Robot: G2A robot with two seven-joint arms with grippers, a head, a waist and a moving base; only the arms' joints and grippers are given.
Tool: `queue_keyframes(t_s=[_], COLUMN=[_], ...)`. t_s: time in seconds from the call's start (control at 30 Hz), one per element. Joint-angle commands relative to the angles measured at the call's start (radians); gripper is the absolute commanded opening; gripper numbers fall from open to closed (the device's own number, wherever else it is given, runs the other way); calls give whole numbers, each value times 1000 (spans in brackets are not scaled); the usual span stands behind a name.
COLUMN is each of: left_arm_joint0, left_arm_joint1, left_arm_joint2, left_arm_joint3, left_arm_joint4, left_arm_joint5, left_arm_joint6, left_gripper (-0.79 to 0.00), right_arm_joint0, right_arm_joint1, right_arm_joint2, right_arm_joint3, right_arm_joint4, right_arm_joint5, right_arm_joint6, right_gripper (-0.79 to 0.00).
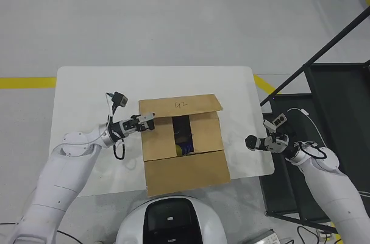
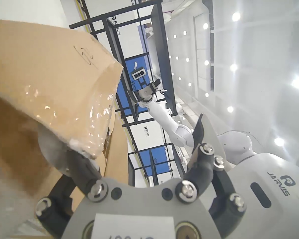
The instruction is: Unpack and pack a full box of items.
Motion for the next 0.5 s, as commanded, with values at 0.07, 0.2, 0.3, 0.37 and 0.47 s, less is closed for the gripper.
queue_keyframes(t_s=[0.07,0.2,0.3,0.37,0.47], left_arm_joint0=[-57,-129,-189,-227,-273], left_arm_joint1=[-15,-36,-53,-67,-88], left_arm_joint2=[21,41,62,77,99], left_arm_joint3=[47,136,211,258,322], left_arm_joint4=[-23,-57,-83,-99,-146], left_arm_joint5=[-5,-7,-8,-10,-14], left_arm_joint6=[17,43,45,47,39], left_gripper=[0,0,0,0,0], right_arm_joint0=[0,0,0,0,0], right_arm_joint1=[0,0,0,0,0], right_arm_joint2=[0,0,0,0,0], right_arm_joint3=[0,0,0,0,0], right_arm_joint4=[0,0,0,0,0], right_arm_joint5=[0,0,0,0,0], right_arm_joint6=[0,0,0,0,0], right_gripper=[0,0,0,0,0])
